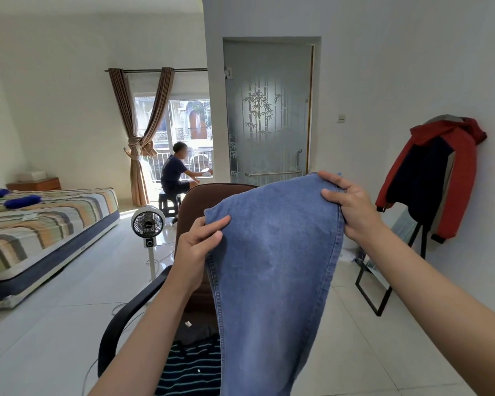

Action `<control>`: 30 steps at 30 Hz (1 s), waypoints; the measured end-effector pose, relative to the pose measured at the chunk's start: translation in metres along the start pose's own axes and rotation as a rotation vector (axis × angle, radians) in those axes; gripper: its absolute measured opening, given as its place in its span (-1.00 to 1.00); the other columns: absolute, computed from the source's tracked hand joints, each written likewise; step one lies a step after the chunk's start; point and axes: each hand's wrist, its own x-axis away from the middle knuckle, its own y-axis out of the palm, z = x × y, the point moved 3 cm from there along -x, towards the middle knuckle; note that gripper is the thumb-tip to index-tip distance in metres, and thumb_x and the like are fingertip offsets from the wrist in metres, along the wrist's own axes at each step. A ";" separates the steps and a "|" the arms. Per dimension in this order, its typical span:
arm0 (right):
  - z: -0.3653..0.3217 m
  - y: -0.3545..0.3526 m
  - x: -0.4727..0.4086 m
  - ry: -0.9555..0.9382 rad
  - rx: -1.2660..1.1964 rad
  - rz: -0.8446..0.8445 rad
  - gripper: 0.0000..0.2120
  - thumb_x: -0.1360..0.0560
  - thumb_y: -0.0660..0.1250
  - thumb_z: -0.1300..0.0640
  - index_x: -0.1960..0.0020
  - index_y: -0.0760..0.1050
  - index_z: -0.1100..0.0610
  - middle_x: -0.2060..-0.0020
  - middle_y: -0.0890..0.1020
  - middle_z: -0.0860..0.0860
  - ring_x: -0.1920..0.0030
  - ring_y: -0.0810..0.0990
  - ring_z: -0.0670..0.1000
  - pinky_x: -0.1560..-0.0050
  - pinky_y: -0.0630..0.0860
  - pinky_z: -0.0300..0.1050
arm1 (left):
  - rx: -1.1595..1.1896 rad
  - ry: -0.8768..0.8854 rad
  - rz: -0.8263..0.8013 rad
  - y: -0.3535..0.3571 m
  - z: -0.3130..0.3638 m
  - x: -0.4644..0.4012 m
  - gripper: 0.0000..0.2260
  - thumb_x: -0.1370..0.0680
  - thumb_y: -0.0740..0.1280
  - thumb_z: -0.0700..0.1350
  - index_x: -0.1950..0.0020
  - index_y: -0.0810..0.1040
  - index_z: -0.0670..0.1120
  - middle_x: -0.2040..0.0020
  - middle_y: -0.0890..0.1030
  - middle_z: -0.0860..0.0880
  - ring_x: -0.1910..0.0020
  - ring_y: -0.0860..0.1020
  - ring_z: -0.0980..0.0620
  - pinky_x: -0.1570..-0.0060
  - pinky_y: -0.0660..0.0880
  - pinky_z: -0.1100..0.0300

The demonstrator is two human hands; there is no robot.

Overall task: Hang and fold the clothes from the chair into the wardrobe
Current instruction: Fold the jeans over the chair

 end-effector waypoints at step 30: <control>0.128 0.034 0.146 -0.371 0.421 -0.044 -0.50 -0.52 0.32 0.21 -0.34 0.42 -0.25 -0.04 0.66 -0.01 0.08 0.64 0.20 -0.05 0.59 -0.13 | 0.158 -0.093 0.016 0.002 0.017 -0.027 -0.50 -0.45 0.11 -0.56 -0.12 0.62 -0.10 -0.06 0.60 0.02 0.00 0.59 0.09 0.02 0.57 0.24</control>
